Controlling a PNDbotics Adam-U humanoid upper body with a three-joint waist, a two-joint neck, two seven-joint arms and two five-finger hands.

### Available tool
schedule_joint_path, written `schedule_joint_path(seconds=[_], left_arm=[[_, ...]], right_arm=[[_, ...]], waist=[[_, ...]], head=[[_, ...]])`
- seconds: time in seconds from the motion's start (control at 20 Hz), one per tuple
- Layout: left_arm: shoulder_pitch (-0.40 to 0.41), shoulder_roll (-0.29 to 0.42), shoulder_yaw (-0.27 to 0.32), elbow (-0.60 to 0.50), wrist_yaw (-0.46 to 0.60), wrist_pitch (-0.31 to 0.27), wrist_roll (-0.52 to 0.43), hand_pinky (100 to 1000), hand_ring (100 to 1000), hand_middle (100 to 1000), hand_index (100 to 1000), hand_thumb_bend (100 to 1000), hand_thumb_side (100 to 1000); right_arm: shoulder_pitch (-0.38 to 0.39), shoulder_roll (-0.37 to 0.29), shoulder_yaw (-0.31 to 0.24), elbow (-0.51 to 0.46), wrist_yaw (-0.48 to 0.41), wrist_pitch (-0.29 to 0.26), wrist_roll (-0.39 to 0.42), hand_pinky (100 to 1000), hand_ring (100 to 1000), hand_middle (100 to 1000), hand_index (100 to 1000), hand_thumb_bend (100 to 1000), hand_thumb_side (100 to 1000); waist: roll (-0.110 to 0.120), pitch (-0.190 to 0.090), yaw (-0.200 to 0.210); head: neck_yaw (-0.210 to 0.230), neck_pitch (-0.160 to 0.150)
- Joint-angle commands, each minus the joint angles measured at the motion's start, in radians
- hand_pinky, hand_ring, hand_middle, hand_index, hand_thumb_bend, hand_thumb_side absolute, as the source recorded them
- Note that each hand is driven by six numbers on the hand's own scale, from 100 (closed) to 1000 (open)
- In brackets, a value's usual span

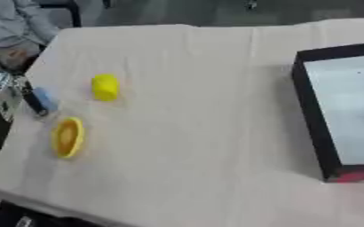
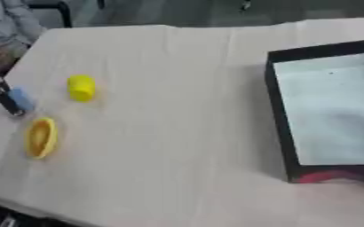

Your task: Pick up the objects with one hand, pass them to the other hand, and then place them into the box on the other side of the table.

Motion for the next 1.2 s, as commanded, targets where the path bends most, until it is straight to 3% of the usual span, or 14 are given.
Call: schedule_joint_path(seconds=[0.05,0.7,1.2], left_arm=[[-0.023,0.042,-0.005,-0.055,0.013,-0.013,-0.010,833,837,727,572,279,100],[-0.029,0.058,-0.048,-0.264,0.068,-0.068,-0.077,834,835,720,570,224,100],[0.015,0.057,-0.109,-0.532,0.233,-0.128,-0.099,841,831,713,574,156,100]], right_arm=[[-0.003,-0.018,-0.009,-0.007,-0.006,0.000,0.002,1000,1000,820,1000,100,460],[0.007,-0.023,-0.013,-0.004,-0.040,0.011,-0.006,1000,1000,822,1000,100,448],[-0.017,-0.044,-0.003,-0.013,-0.112,0.021,-0.023,1000,1000,824,1000,100,419]], waist=[[-0.009,-0.019,0.004],[-0.015,-0.055,0.021],[-0.024,-0.087,0.034]], head=[[-0.006,0.005],[-0.033,0.022],[-0.072,0.022]])
